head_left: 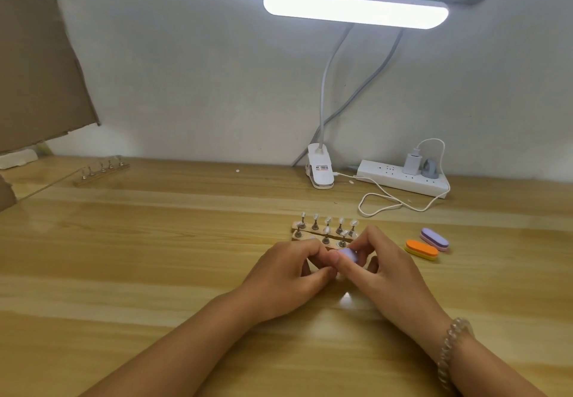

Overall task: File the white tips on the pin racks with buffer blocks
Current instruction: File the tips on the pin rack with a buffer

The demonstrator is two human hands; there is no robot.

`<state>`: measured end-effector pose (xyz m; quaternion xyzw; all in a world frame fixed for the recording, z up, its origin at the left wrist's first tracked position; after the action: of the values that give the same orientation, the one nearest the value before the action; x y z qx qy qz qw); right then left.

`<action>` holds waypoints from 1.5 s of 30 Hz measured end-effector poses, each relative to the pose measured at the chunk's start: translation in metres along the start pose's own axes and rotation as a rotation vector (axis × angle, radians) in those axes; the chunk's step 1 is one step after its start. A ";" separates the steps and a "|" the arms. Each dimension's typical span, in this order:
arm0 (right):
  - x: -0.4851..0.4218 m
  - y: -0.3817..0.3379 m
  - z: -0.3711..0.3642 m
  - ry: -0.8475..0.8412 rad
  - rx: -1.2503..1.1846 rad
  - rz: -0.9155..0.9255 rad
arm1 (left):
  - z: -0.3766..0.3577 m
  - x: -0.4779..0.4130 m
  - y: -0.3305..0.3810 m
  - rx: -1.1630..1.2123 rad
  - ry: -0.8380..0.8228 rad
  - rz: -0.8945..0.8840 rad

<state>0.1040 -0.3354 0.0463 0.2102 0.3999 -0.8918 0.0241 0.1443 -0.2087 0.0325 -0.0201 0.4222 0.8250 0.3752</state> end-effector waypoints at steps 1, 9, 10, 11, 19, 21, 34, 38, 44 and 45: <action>0.001 0.000 0.000 -0.001 0.010 0.012 | 0.000 0.000 0.000 0.017 -0.002 0.001; 0.002 -0.005 -0.002 -0.007 0.006 0.044 | 0.000 -0.001 0.000 -0.004 0.002 0.001; 0.002 -0.005 -0.001 0.005 0.007 0.043 | 0.000 0.000 0.001 -0.010 -0.002 -0.004; 0.003 -0.005 0.000 0.009 0.009 0.049 | 0.001 -0.001 0.000 0.001 0.006 -0.007; 0.008 -0.011 -0.005 -0.040 0.038 0.082 | 0.008 -0.004 -0.012 0.189 0.071 0.051; 0.007 -0.011 -0.004 -0.037 0.009 0.076 | 0.007 -0.005 -0.013 0.202 0.064 0.049; 0.008 -0.003 -0.006 -0.140 -0.230 -0.031 | 0.006 -0.005 -0.010 0.181 0.017 0.015; 0.004 0.004 0.000 -0.080 -0.242 -0.074 | 0.001 -0.005 -0.006 0.164 -0.019 -0.010; 0.008 0.003 -0.007 -0.170 -0.306 -0.050 | 0.003 -0.004 -0.009 0.195 -0.019 0.015; 0.007 0.004 -0.006 -0.156 -0.309 -0.067 | 0.003 -0.005 -0.008 0.187 -0.016 0.013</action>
<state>0.1011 -0.3333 0.0371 0.1206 0.5357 -0.8338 0.0571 0.1536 -0.2064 0.0306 0.0243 0.4943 0.7847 0.3734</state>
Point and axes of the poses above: each hand's wrist, its own x-axis away from the middle knuckle, its own z-axis out of the back of the hand, y = z × x, the point moved 10 cm from there along -x, towards the middle knuckle, and after that the axes turned 1 degree about -z, right-handed, at the moved point
